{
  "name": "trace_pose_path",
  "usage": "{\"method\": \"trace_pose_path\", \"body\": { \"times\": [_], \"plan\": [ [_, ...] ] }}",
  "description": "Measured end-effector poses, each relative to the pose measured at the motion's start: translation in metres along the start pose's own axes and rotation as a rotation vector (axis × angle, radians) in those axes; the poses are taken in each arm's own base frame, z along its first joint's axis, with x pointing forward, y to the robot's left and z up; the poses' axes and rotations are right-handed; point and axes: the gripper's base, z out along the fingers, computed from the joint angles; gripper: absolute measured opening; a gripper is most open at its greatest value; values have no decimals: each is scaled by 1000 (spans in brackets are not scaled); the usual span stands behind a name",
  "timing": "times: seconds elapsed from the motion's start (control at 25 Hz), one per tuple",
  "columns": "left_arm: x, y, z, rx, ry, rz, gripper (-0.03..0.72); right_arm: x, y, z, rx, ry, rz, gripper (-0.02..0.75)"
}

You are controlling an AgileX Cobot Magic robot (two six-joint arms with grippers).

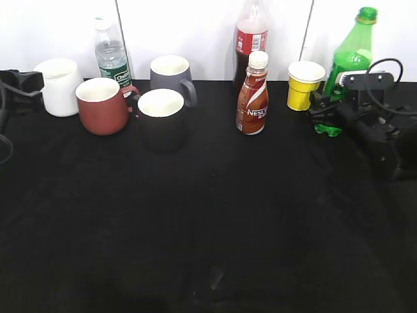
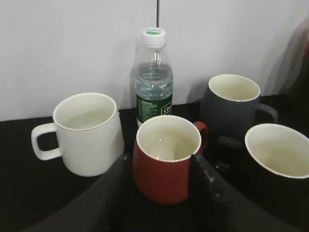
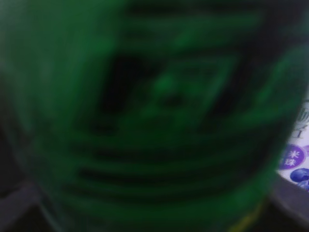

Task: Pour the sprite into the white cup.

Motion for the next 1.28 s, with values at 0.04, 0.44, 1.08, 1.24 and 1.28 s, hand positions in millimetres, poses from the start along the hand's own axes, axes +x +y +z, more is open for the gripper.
{"method": "trace_pose_path", "body": {
  "times": [0.04,0.44,1.08,1.24,1.28],
  "plan": [
    [0,0,0,0,5,0,312,-4,0,-5,0,8,0,610],
    [-5,6,-21,-99,1015,-44,479,-130,1,-111,16,1053,77,594],
    [-17,-7,-296,-72,324,-42,479,-212,-3,-390,1,591,8,565],
    [0,-7,-282,-73,329,-40,479,-172,-3,-407,5,547,5,565],
    [-1,-6,-279,-72,296,-38,479,-168,-3,-406,5,563,5,565]
  ]
}}
